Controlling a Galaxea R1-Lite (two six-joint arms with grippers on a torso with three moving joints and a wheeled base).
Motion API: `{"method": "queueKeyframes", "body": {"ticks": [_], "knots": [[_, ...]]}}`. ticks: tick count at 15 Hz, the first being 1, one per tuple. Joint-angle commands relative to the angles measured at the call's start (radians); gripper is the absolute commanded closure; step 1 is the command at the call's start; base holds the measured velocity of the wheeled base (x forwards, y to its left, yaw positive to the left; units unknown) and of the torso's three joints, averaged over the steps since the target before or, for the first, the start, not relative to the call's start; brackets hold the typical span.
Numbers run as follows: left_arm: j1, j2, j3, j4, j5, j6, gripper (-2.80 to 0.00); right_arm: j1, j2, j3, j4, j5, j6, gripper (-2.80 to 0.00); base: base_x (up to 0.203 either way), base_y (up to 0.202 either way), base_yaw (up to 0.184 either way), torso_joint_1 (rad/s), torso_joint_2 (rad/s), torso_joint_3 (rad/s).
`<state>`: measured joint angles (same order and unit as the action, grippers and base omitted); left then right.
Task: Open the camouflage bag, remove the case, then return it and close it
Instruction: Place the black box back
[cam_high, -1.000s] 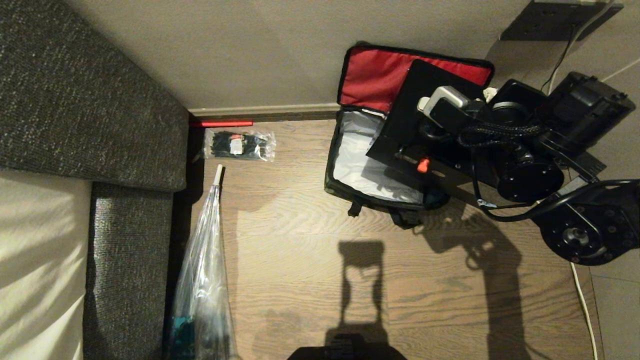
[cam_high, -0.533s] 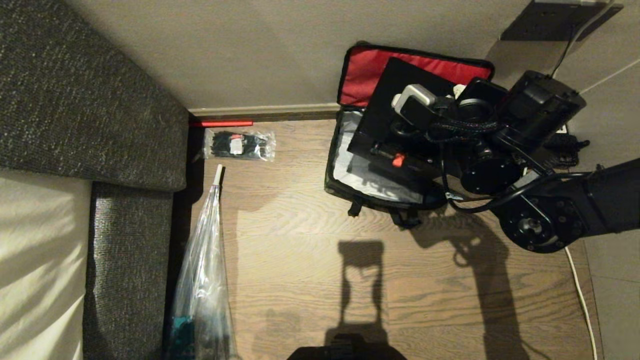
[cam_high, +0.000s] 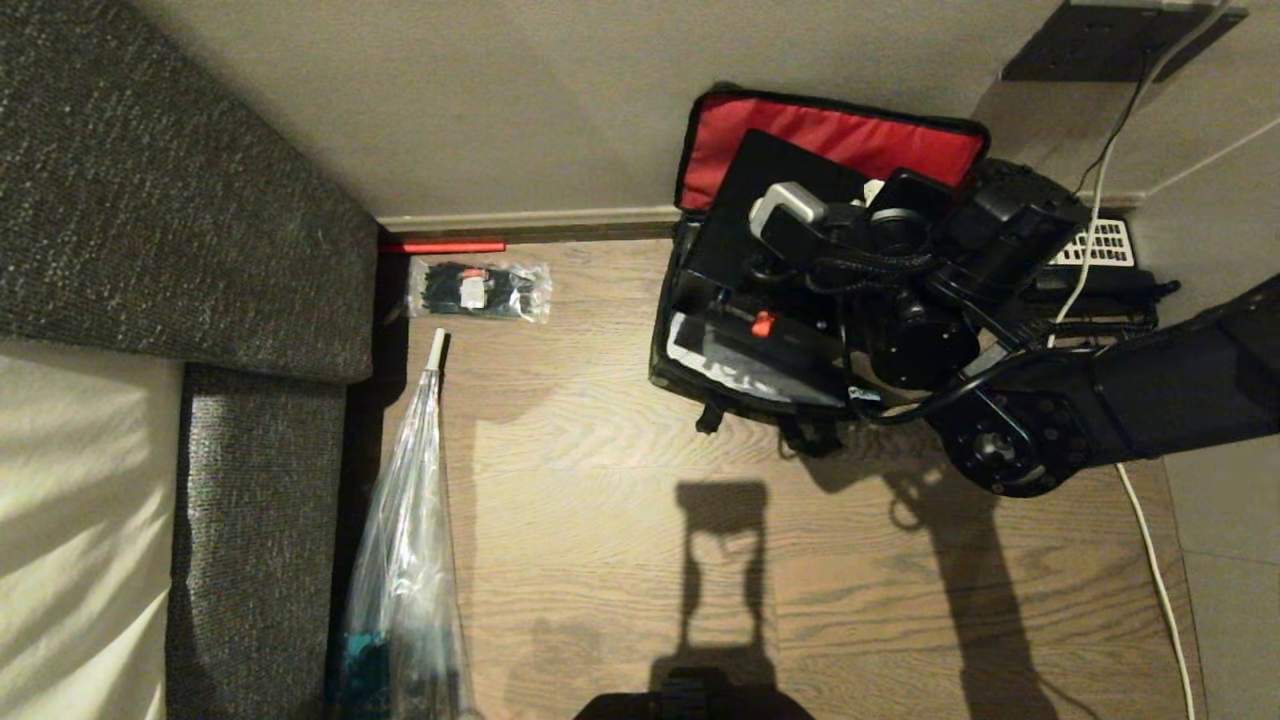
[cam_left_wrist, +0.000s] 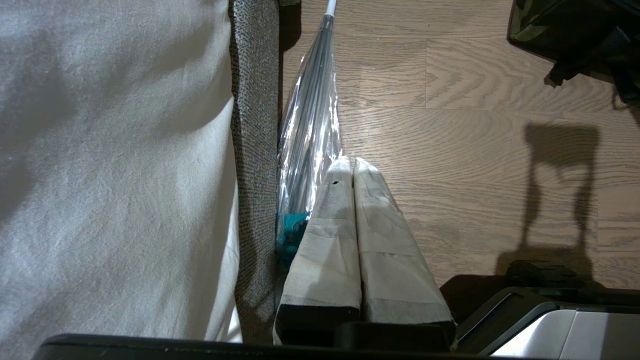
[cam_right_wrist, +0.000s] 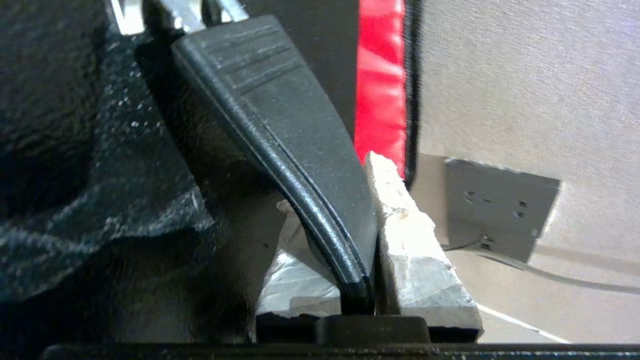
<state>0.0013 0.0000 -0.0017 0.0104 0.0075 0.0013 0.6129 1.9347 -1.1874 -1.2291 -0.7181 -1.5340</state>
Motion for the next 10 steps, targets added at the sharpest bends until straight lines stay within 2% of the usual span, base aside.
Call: {"method": "queueKeyframes", "body": {"ticks": [1,5,10], "knots": [[0.000,-0.002,0.000,0.000,0.000,0.000,0.00,0.006,0.030,-0.022,-0.001,-0.003,-0.004,0.00,0.000,0.000,0.000,0.000,0.00,0.000],[0.000,-0.002,0.000,0.000,0.000,0.000,0.00,0.005,0.069,-0.066,-0.003,0.002,0.002,0.00,0.000,0.000,0.000,0.000,0.00,0.000],[0.000,-0.002,0.000,0.000,0.000,0.000,0.00,0.002,0.078,-0.047,0.002,0.019,0.008,0.00,0.000,0.000,0.000,0.000,0.00,0.000]]}}
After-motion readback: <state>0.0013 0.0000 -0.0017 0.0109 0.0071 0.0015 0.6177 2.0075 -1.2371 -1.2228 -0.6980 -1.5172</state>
